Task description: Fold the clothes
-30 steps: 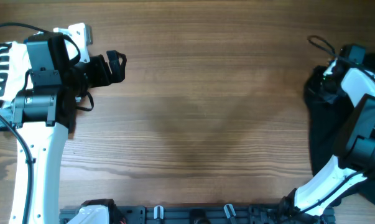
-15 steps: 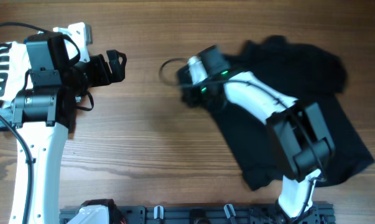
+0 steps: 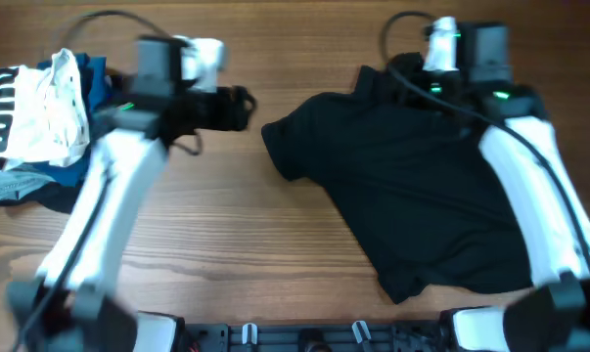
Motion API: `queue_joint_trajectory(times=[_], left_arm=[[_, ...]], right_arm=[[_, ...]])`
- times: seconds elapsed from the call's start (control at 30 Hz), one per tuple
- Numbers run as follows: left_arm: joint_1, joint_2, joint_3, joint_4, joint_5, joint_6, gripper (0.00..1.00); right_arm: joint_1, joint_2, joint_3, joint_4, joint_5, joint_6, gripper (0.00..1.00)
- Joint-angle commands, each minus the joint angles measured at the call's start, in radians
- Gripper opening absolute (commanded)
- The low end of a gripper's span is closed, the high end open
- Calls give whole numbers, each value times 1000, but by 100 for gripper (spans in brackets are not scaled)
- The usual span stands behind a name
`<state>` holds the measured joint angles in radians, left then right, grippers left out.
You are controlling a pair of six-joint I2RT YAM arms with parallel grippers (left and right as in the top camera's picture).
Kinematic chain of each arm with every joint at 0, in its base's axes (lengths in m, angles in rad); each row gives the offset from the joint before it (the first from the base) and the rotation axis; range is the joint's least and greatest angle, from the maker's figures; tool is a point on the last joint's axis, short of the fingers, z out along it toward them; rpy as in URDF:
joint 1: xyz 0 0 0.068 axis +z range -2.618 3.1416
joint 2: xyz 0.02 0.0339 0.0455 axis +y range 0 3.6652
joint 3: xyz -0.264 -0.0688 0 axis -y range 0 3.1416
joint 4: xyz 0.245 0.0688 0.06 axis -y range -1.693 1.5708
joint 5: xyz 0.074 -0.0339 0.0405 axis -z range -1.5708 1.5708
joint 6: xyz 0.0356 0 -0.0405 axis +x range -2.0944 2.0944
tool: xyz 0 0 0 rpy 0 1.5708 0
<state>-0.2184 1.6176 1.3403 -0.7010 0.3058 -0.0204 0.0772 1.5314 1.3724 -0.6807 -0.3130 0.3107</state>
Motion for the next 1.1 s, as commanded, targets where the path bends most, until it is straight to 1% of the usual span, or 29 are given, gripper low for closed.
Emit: queue_joint_trajectory(times=[0.0, 0.07, 0.13, 0.2, 0.27, 0.33, 0.37, 0.43, 0.5, 0.57, 0.63, 0.67, 0.7, 0.73, 0.8, 0.87, 0.93, 1.0, 1.07], left_arm=[[-73, 206, 3, 68, -79, 57, 77], [-104, 327, 3, 156, -80, 96, 75], [-112, 368, 3, 208, -91, 96, 70], [-114, 396, 3, 245, -90, 96, 68], [-115, 428, 3, 270, -90, 95, 59], [-115, 446, 3, 266, -90, 95, 44], [-115, 457, 3, 259, -90, 91, 31], [-115, 459, 2, 234, -100, 91, 4], [-105, 450, 3, 197, -160, 60, 4], [-72, 433, 3, 126, -367, -85, 4], [-5, 412, 3, 3, -625, -299, 4], [33, 405, 3, -45, -681, -368, 4], [87, 398, 3, -92, -693, -415, 4], [141, 396, 3, -122, -667, -439, 4], [231, 396, 3, -148, -583, -440, 4], [318, 396, 3, -163, -472, -435, 4], [359, 391, 3, -166, -438, -433, 4], [368, 382, 3, -169, -431, -432, 4], [364, 357, 3, -173, -429, -403, 8]], right_arm=[[-70, -72, 13, -98, 3, 3, 63], [-109, -74, 11, -165, 18, -20, 64], [-119, -71, 11, -198, 59, -22, 64], [-121, -65, 10, -217, 92, -22, 64], [-121, -57, 10, -226, 113, -23, 64], [-122, -53, 10, -226, 112, -22, 64], [-122, -51, 10, -225, 113, -22, 67], [-122, -48, 9, -225, 137, -19, 69], [-122, -40, 7, -222, 164, -19, 70], [-125, -17, 6, -224, 169, -19, 69], [-138, 16, -6, -224, 169, -16, 66], [-146, 33, -14, -223, 168, -11, 65], [-156, 56, -26, -219, 169, -1, 65], [-165, 78, -35, -215, 168, 4, 65], [-178, 125, -43, -212, 169, 1, 62], [-182, 185, -43, -212, 168, -22, 61], [-182, 234, -43, -222, 169, -28, 65], [-182, 268, -43, -230, 169, -46, 68], [-183, 317, -43, -254, 195, -46, 70]])
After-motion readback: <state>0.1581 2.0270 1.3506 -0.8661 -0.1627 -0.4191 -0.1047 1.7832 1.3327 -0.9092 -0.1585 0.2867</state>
